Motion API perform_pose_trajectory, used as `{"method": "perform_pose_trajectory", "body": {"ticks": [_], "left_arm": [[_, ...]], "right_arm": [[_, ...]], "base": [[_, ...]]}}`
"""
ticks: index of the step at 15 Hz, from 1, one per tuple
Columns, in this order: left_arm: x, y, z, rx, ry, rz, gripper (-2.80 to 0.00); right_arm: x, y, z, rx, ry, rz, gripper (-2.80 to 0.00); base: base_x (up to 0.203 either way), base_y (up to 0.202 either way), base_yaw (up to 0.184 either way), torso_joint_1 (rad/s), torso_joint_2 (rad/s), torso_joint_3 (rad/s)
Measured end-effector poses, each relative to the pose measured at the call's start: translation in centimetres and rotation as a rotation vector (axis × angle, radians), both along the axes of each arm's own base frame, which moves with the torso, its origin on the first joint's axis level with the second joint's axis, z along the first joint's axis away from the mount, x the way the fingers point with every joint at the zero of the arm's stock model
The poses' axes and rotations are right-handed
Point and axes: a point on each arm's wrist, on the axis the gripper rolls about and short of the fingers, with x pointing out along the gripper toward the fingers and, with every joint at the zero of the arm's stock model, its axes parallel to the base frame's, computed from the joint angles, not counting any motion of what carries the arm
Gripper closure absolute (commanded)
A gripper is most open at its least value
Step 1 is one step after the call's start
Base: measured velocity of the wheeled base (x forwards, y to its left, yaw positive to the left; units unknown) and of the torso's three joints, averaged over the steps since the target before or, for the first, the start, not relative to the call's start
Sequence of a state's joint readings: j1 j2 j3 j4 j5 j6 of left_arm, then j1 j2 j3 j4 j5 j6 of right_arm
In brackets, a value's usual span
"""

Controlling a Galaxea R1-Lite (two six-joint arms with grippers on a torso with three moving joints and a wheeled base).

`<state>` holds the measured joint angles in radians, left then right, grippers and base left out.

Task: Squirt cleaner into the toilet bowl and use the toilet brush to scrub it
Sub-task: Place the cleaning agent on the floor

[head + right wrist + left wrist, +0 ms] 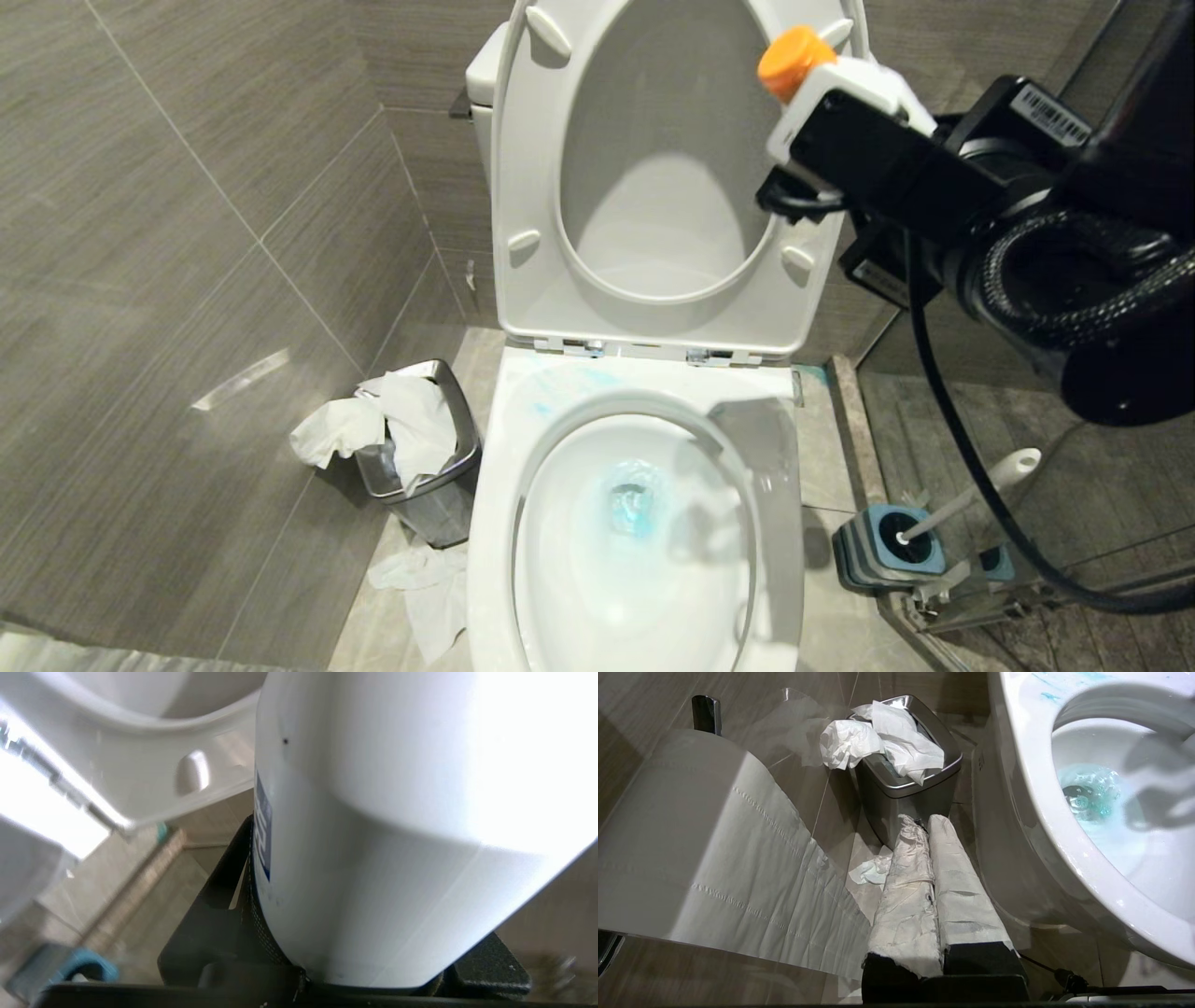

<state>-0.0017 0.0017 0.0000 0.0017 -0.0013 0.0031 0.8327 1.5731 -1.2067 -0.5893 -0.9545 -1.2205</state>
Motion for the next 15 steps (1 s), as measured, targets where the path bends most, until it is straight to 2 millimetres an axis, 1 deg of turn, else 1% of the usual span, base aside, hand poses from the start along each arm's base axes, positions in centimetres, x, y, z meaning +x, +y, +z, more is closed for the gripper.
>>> {"method": "perform_pose_trajectory", "body": {"ticks": [2,5,9,11,13,15], "left_arm": [[0.0,0.0,0.0,0.0,0.0,0.0,0.0],[0.0,0.0,0.0,-0.001,0.0,0.0,0.0],[0.0,0.0,0.0,0.0,0.0,0.0,0.0],[0.0,0.0,0.0,-0.001,0.0,0.0,0.0],[0.0,0.0,0.0,-0.001,0.0,0.0,0.0],[0.0,0.0,0.0,-0.001,0.0,0.0,0.0]], "right_arm": [[0.1,-1.1,1.9,0.071,-0.036,-0.024,0.0],[-0.4,-2.4,4.0,0.077,-0.03,-0.029,0.0],[-1.1,-3.2,5.8,0.052,0.006,-0.014,0.0],[-1.0,-3.6,6.5,0.066,0.027,-0.019,0.0],[-0.5,-4.3,7.5,0.123,0.026,-0.034,0.0],[0.1,-5.2,8.8,0.234,0.014,-0.054,0.0]], "base": [[0.0,0.0,0.0,0.0,0.0,0.0],[0.0,0.0,0.0,0.0,0.0,0.0],[0.0,0.0,0.0,0.0,0.0,0.0],[0.0,0.0,0.0,0.0,0.0,0.0],[0.0,0.0,0.0,0.0,0.0,0.0],[0.0,0.0,0.0,0.0,0.0,0.0]]}}
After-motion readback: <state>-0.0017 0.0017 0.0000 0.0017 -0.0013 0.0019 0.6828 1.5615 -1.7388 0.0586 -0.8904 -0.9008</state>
